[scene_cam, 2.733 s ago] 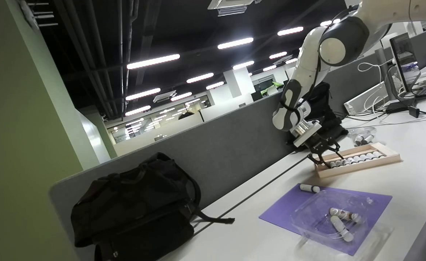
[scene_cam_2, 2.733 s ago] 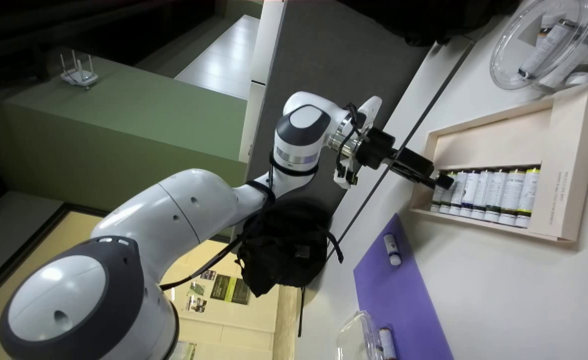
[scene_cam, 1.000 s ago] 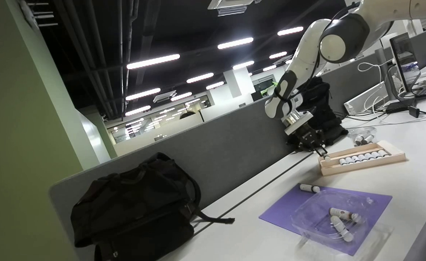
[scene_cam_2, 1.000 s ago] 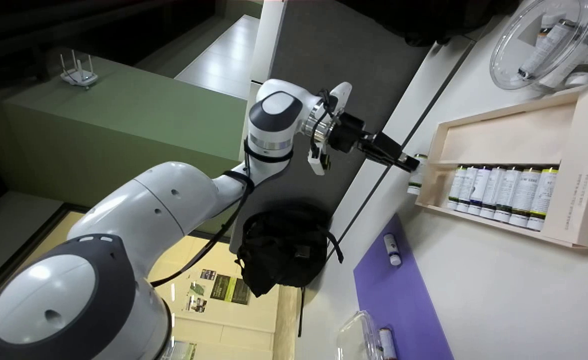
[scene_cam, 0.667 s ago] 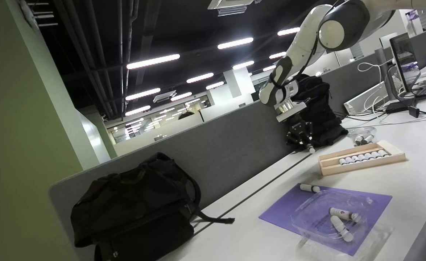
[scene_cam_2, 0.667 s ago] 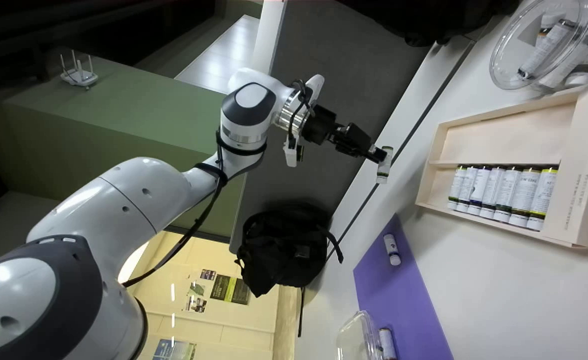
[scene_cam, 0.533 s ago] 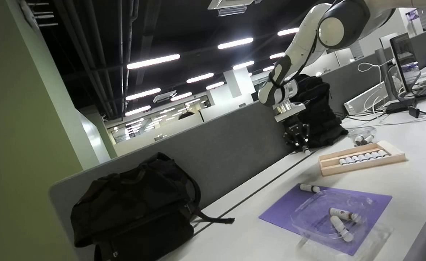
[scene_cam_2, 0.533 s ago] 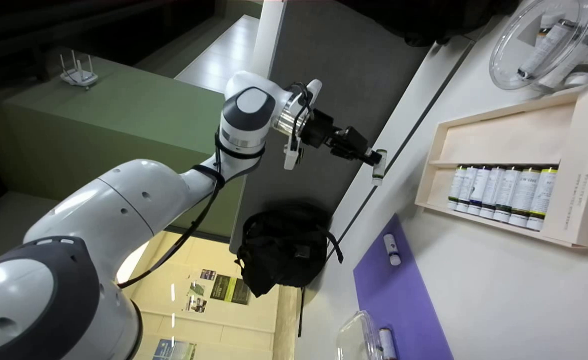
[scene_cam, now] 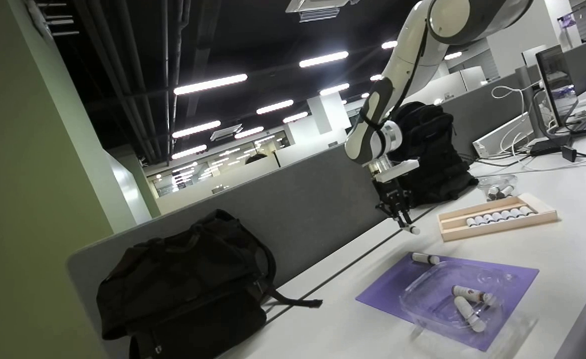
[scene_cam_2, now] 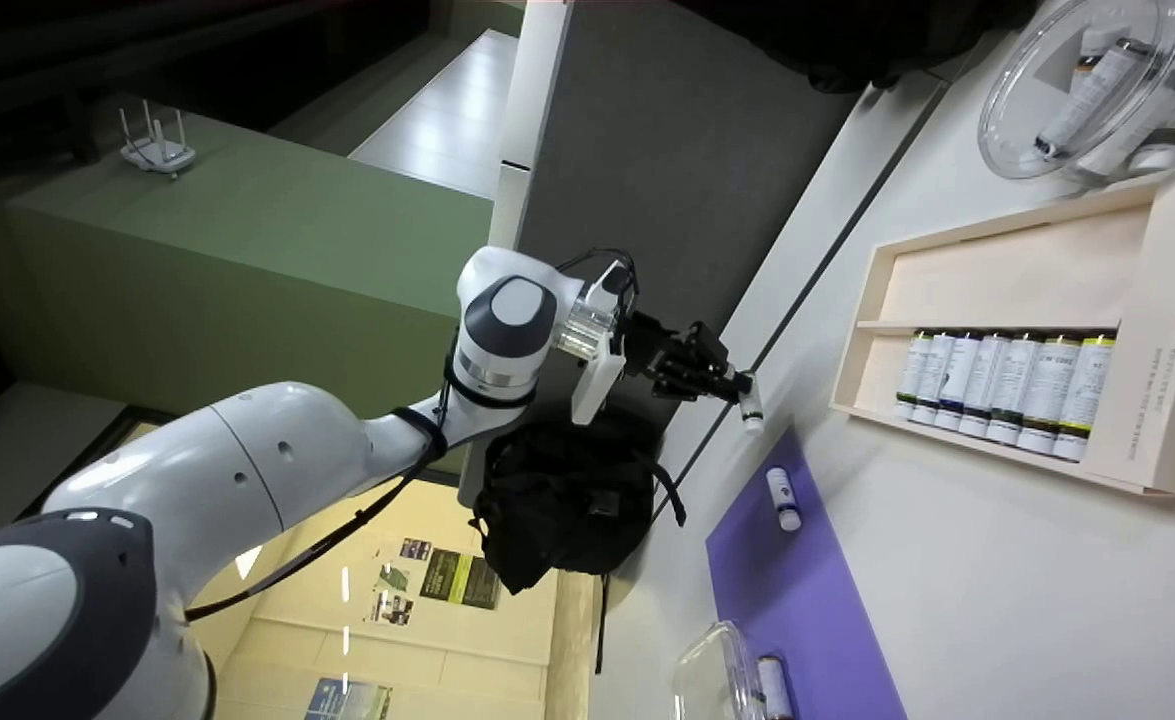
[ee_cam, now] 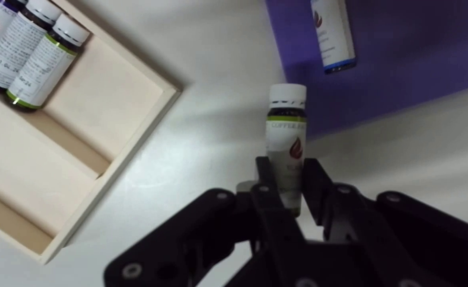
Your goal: Remove four bottles from the tray and place them on the table
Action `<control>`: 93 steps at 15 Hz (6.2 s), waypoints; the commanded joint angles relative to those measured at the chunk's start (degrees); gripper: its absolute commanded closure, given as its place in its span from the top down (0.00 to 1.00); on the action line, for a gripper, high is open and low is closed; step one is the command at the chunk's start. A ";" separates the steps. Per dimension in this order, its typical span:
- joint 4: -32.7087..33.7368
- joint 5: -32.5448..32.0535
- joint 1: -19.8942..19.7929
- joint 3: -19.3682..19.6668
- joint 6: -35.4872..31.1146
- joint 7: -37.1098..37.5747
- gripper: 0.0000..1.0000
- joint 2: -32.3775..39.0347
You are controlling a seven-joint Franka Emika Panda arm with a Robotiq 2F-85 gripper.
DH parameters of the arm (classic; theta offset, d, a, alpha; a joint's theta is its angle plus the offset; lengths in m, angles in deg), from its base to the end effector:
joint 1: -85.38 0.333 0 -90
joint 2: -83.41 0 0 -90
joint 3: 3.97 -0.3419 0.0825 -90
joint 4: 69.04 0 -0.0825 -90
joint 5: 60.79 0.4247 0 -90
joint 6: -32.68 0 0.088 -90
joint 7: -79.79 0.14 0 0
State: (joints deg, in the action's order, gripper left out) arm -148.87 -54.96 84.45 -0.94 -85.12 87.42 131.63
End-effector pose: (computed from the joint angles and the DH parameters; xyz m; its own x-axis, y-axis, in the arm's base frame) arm 0.7563 -0.0378 0.1497 0.9548 -0.2358 -0.1810 -0.2427 -0.9700 -0.0169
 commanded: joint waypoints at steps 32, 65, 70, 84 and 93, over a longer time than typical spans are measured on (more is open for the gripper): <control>-27.44 6.64 -2.87 -5.89 -16.97 -10.70 1.00 -16.49; -29.68 11.26 -5.74 7.54 -30.65 21.79 1.00 -6.90; -32.12 12.34 -5.40 7.10 -40.53 21.07 1.00 -7.74; -32.06 13.06 -6.71 5.92 -38.80 18.49 0.55 -6.78; -32.12 13.05 -6.70 6.15 -37.08 18.14 0.28 -8.86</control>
State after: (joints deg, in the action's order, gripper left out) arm -180.55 -42.52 78.18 5.35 -123.78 106.14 125.23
